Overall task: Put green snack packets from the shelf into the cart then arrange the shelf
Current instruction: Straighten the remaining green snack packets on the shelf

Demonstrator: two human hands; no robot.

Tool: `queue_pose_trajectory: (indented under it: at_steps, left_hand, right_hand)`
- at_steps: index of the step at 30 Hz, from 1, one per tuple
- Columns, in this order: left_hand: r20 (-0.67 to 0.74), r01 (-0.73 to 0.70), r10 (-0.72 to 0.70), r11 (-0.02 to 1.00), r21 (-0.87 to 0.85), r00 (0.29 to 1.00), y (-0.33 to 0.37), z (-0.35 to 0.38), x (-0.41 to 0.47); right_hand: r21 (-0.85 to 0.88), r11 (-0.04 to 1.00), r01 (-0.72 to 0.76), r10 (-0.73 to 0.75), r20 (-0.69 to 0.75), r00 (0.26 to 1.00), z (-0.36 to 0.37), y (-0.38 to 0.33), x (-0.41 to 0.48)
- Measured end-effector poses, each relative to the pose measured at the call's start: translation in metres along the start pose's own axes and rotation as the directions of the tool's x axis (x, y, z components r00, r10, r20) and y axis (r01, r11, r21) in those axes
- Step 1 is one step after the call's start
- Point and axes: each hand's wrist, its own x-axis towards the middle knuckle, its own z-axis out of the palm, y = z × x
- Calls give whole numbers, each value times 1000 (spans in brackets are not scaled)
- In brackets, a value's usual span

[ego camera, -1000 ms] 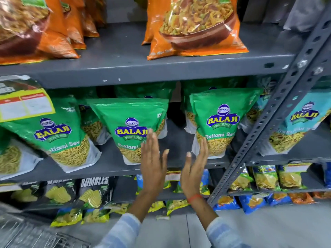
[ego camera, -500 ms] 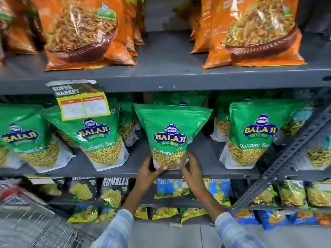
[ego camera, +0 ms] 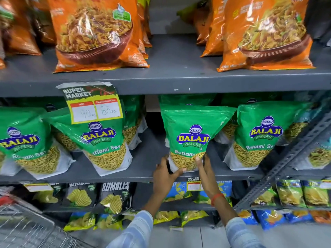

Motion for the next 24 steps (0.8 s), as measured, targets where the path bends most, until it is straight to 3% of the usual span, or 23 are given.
queue_pose_trajectory:
  at_steps: [8, 14, 16, 18, 21, 24]
  left_hand:
    - [-53, -57, 59, 998, 37, 997, -3, 0, -3]
    - [-7, -31, 31, 999, 11, 1000, -2, -6, -3]
    - [-69, -111, 113, 993, 37, 991, -3, -14, -8]
    - [-182, -213, 233, 969, 122, 955, 2, -28, -15]
    - [-390, -266, 346, 933, 243, 853, 6, -59, -21]
    - [-577, -232, 349, 935, 268, 739, -5, -90, -22]
  right_hand:
    - [-45, 999, 9, -10, -16, 1000, 9, -1, 2]
    - [-17, 999, -31, 28, -175, 984, 22, -11, -5]
    - [-1, 994, 107, -102, -304, 947, 29, -27, -16]
    - [-106, 939, 327, -342, -376, 861, 37, -41, -29]
    - [-244, 797, 553, -603, -264, 752, 58, -52, -40]
    - [-214, 762, 611, -643, -150, 751, 92, -60, -38]
